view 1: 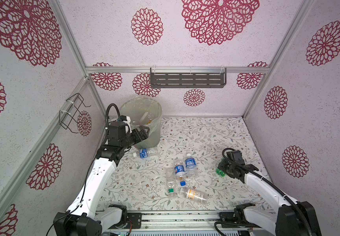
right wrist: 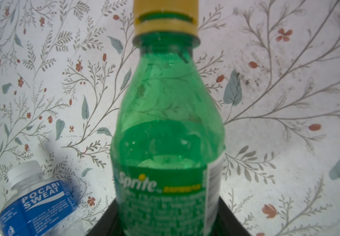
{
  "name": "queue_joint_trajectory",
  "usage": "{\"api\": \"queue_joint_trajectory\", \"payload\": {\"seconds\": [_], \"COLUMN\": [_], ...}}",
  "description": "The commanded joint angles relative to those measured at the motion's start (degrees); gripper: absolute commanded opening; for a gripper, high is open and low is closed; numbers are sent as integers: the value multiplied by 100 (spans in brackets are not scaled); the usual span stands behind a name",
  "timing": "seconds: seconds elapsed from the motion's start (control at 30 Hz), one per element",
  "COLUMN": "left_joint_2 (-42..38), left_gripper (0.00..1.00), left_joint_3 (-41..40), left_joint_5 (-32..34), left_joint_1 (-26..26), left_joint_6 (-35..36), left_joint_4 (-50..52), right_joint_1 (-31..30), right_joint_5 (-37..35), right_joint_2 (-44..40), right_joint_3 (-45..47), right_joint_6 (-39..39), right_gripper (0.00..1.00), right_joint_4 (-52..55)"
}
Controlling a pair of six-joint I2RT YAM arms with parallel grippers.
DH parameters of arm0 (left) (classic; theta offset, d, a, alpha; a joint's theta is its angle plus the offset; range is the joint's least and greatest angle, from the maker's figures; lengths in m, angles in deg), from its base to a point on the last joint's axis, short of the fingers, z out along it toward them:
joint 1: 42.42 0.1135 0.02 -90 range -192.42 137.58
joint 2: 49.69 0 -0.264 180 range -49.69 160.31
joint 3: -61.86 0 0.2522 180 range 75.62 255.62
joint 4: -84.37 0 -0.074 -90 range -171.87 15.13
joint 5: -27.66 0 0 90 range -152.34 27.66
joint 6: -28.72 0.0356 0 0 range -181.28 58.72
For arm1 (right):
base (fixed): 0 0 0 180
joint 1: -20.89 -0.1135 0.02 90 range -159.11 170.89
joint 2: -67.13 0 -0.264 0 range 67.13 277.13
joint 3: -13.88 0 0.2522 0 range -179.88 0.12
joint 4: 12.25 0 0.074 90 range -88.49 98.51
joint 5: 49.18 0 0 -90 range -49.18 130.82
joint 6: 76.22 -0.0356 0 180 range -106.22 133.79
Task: Throw the plastic bottles in the bin
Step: Pick up the plastic bottle from the middle-right of the table.
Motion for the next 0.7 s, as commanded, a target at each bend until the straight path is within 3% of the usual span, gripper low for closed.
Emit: {"api": "queue_joint_trajectory", "payload": {"seconds": [0.0, 0.33, 0.5, 0.67], "left_joint_2": [-35, -143, -414, -438], "left_gripper": [97, 97, 97, 97], "left_joint_3": [-158, -363, -567, -673], "left_joint_5": [108, 430, 972, 952], "left_joint_1": [-34, -89, -105, -107], "left_joint_6": [-198, -294, -95, -98], "left_joint_4": [-17, 71, 88, 116], "right_joint_1": [-37, -71, -125, -297], "right_joint_5": [97, 847, 1020, 1171], "right_joint_2": [-195, -336, -200, -73], "right_joint_3": [-167, -147, -406, -707], "right_joint_6": [319, 244, 206, 305], "right_gripper": [46, 45, 44, 44], "right_joint_4": [-190, -1082, -1168, -1295]}}
